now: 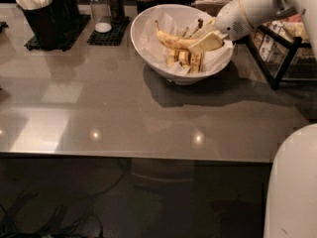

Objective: Pick banana from white bowl

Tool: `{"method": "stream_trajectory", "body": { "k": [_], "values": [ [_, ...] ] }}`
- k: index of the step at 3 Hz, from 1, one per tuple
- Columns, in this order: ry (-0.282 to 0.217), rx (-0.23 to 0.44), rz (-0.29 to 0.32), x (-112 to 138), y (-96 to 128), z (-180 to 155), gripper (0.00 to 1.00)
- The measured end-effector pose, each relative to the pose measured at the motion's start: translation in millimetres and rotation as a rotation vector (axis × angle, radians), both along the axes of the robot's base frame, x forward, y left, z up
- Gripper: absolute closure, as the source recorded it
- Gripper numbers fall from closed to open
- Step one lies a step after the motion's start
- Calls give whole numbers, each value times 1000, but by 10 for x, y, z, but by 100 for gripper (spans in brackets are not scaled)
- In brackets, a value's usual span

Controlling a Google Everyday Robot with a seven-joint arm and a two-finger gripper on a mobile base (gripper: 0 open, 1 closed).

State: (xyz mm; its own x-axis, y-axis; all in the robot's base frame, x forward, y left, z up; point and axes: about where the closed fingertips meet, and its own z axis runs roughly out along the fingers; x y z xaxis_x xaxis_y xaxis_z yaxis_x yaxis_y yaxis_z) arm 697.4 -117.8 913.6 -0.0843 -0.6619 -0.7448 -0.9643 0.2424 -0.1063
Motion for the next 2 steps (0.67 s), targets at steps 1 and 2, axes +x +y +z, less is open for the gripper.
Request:
{"method": "stream_trajectory", "body": {
  "k": [1, 2],
  "values": [
    [-32, 116, 46, -270, -130, 290, 100],
    [-26, 211, 24, -563, -390, 437, 100]
  ]
}}
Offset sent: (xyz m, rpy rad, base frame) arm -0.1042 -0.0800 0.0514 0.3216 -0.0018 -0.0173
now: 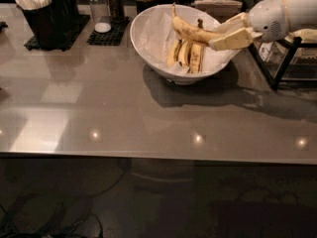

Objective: Pick banana from white bowl

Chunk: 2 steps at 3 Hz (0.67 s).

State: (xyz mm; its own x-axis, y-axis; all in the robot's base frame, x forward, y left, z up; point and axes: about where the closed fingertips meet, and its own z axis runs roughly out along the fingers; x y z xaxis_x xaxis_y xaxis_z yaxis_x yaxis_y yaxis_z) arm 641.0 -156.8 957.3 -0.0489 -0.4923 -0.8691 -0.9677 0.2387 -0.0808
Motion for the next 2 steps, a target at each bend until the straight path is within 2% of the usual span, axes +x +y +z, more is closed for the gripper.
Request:
{"method": "stream_trajectory", "body": {
  "k": [1, 2],
  "values": [
    [19, 58, -30, -332, -230, 72, 100],
    [44, 81, -46, -593, -367, 78, 100]
  ]
}}
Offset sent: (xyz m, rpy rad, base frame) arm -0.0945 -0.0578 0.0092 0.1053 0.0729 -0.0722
